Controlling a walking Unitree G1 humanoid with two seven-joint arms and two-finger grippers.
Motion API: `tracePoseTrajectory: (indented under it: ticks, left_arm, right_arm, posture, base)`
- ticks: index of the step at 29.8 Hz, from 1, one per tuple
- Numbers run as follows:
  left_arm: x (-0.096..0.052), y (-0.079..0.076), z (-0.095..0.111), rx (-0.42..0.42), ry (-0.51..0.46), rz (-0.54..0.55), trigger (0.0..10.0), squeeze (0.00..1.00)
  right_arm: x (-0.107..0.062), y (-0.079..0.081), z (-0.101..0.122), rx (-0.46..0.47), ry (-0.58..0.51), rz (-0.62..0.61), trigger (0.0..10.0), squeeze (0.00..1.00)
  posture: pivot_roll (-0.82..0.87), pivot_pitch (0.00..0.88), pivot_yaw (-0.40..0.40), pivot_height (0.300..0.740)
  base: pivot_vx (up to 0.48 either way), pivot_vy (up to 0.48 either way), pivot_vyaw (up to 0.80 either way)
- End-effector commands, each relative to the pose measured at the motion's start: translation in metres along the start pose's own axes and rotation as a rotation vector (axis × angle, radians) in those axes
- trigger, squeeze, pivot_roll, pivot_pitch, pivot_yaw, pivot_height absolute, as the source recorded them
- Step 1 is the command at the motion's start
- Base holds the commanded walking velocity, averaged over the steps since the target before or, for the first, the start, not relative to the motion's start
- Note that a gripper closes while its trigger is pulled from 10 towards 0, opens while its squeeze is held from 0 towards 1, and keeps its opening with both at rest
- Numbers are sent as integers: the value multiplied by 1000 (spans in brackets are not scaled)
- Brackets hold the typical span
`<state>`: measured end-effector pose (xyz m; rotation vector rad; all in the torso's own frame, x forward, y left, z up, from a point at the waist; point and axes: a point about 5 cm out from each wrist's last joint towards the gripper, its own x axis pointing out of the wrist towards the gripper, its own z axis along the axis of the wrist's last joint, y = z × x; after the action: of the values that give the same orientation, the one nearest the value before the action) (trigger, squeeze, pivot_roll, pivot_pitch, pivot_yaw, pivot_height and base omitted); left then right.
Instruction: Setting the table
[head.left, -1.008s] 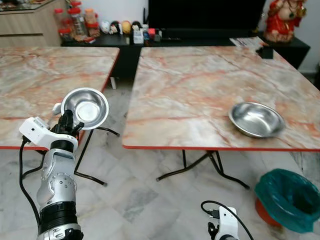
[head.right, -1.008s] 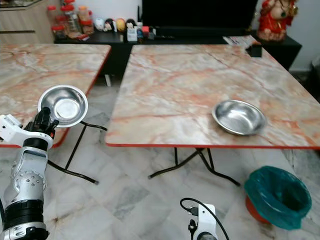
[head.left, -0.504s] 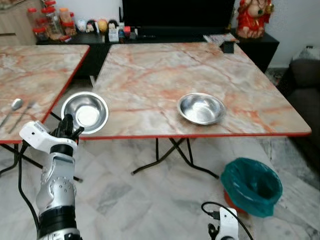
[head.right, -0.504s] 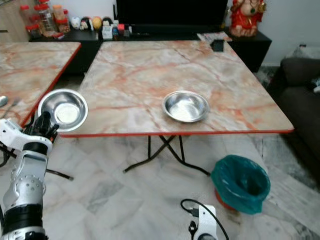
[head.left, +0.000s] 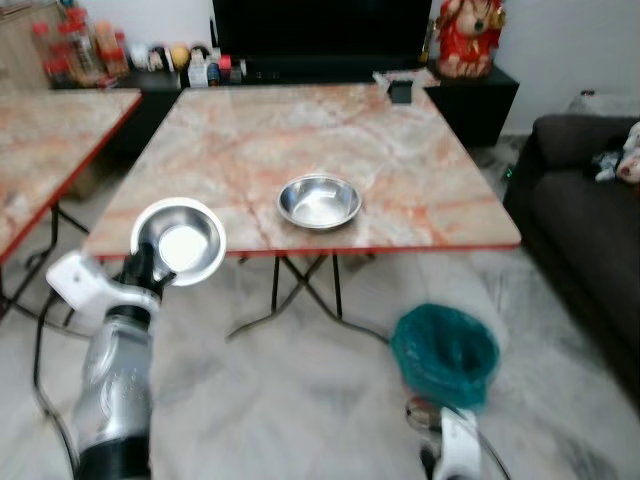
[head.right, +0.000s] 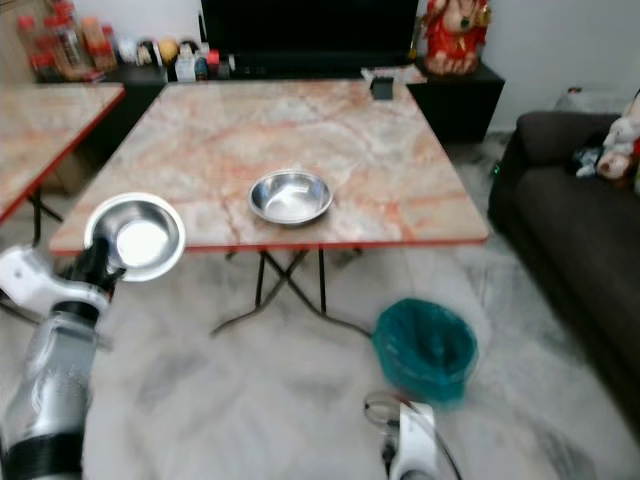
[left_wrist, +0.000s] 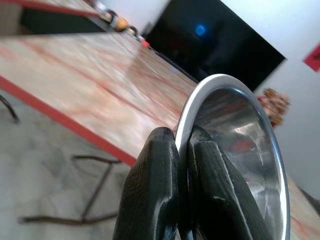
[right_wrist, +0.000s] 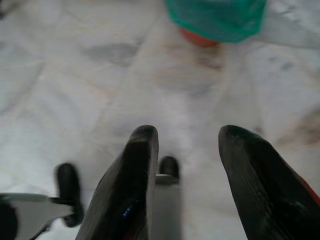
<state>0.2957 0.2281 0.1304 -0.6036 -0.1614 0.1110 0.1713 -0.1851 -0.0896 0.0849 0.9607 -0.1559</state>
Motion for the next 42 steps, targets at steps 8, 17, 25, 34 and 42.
tracePoseTrajectory:
  ticks: [8, 17, 25, 34, 42]
  left_arm:
    - [-1, 1, 15, 38, -58, 5, 10000, 0]
    - [-6, 2, 13, 47, -50, 7, 10000, 0]
    - [-3, -2, 12, 52, -41, -5, 10000, 0]
    - [-1, -2, 12, 53, -35, -11, 10000, 0]
    - [-3, -13, 5, 42, 8, -86, 10000, 0]
  right_arm:
    - [1, 7, 7, 4, -20, 18, 10000, 0]
    - [1, 6, 4, 6, -12, 16, 10000, 0]
    - [1, 8, 5, -9, -15, 21, 10000, 0]
    - [1, 7, 7, 5, -17, 18, 10000, 0]
    - [1, 5, 7, -6, -17, 17, 10000, 0]
  posture:
    - [96, 0, 16, 740]
    - [98, 0, 21, 740]
    - [90, 0, 28, 740]
    - [85, 0, 25, 740]
    - [87, 0, 23, 740]
  base:
    - [388, 0, 0]
    - [476, 0, 0]
    - [480, 0, 0]
    - [480, 0, 0]
    - [187, 0, 0]
